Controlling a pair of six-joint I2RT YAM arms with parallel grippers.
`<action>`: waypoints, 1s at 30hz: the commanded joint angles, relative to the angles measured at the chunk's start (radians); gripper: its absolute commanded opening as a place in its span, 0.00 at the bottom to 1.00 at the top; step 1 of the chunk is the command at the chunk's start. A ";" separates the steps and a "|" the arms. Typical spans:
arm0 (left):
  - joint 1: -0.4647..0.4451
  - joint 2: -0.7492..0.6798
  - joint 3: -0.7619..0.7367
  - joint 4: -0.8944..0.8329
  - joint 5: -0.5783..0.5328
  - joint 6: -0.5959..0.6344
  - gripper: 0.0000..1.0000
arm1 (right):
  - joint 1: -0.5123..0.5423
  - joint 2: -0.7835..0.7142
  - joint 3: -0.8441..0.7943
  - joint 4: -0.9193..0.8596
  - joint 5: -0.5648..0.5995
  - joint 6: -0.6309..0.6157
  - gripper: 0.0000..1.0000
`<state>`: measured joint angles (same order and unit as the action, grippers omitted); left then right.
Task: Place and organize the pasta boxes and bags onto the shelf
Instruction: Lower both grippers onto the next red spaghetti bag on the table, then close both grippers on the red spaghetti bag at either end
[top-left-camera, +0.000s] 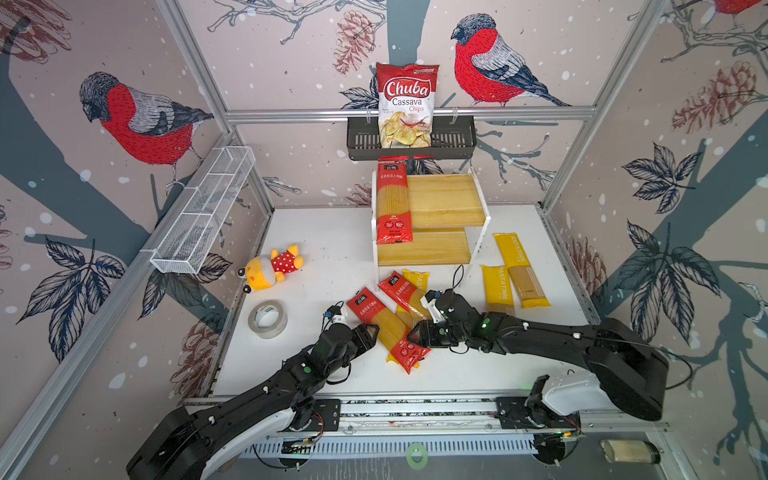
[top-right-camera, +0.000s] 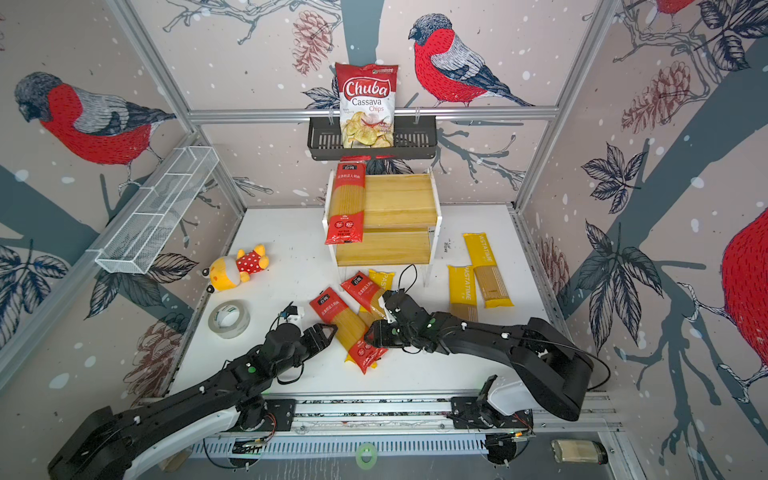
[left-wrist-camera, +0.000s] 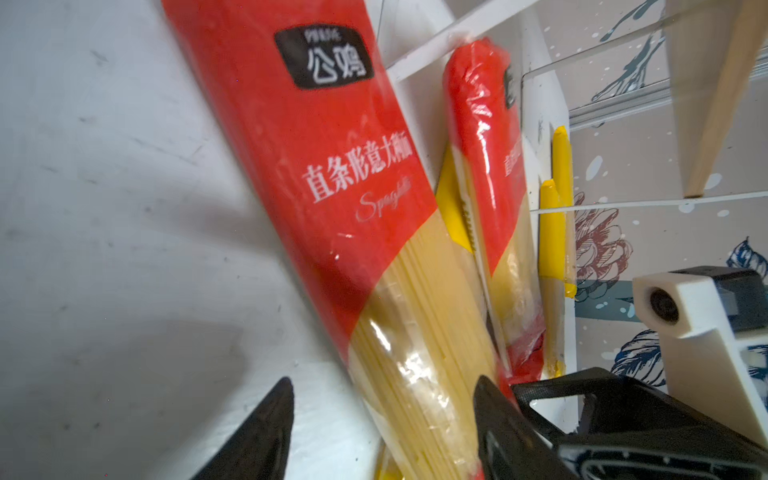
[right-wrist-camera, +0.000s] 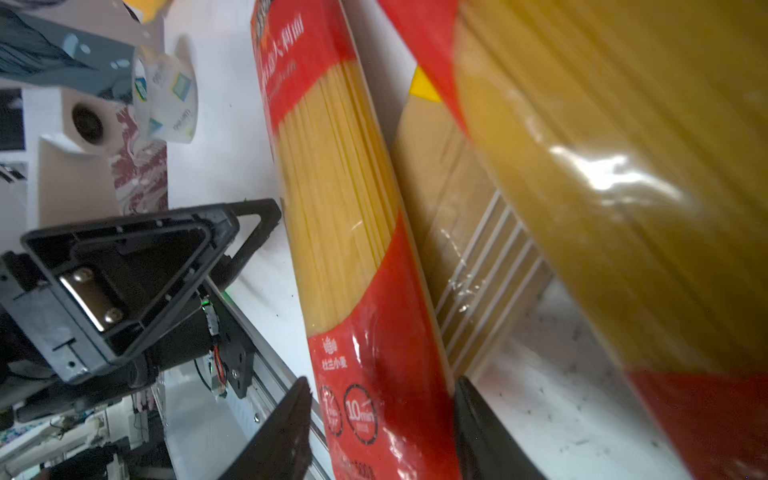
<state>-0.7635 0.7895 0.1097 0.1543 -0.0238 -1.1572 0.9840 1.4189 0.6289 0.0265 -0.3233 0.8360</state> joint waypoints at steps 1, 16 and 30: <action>-0.005 0.035 -0.003 0.079 0.037 -0.026 0.67 | 0.012 0.042 0.016 0.049 -0.040 0.003 0.52; 0.071 0.147 -0.001 0.194 0.112 0.028 0.54 | 0.089 0.285 0.233 0.054 -0.051 0.124 0.39; 0.070 -0.091 -0.070 0.015 -0.025 -0.068 0.53 | 0.135 0.319 0.222 0.180 0.149 0.202 0.47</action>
<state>-0.6949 0.7086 0.0242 0.2123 -0.0093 -1.2304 1.1145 1.7279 0.8448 0.1497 -0.2382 1.0233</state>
